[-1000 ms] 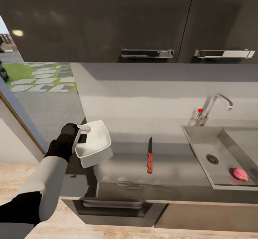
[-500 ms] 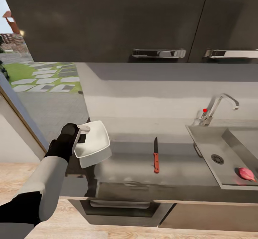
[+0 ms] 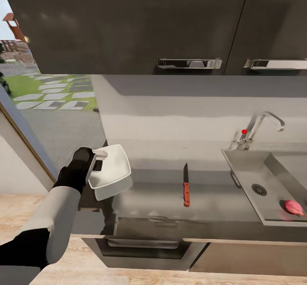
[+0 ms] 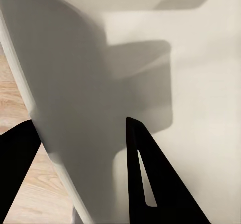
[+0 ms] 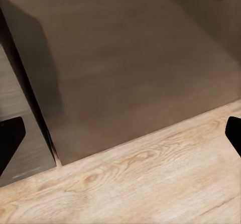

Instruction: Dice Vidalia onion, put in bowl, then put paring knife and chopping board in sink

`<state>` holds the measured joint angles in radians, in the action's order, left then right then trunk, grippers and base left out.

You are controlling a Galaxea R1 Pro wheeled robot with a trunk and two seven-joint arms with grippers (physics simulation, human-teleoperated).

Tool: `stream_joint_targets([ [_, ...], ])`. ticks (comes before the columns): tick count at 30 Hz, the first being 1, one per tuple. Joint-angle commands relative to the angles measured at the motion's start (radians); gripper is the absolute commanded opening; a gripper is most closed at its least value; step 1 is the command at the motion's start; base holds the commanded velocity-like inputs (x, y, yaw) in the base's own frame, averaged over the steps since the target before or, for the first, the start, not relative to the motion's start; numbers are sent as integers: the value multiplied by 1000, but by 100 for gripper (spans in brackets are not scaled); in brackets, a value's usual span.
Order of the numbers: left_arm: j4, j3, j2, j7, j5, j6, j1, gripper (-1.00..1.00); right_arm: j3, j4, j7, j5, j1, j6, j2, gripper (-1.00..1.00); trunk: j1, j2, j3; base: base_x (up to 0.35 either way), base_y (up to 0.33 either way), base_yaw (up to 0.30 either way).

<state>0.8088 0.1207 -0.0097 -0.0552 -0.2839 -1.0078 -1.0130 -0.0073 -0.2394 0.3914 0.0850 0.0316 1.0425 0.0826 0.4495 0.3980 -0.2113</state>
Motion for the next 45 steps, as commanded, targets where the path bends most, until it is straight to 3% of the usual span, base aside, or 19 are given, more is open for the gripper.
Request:
stream_joint_targets([
  [1, 0, 3, -1, -6, 4, -3, -1, -100, 0, 0, -6, 9, 1, 5, 0, 100, 1, 2, -2, 0, 0, 0],
  [45, -31, -1, -3, -6, 5, -3, -1, -100, 0, 0, -6, 9, 1, 5, 0, 100, 1, 2, -2, 0, 0, 0],
])
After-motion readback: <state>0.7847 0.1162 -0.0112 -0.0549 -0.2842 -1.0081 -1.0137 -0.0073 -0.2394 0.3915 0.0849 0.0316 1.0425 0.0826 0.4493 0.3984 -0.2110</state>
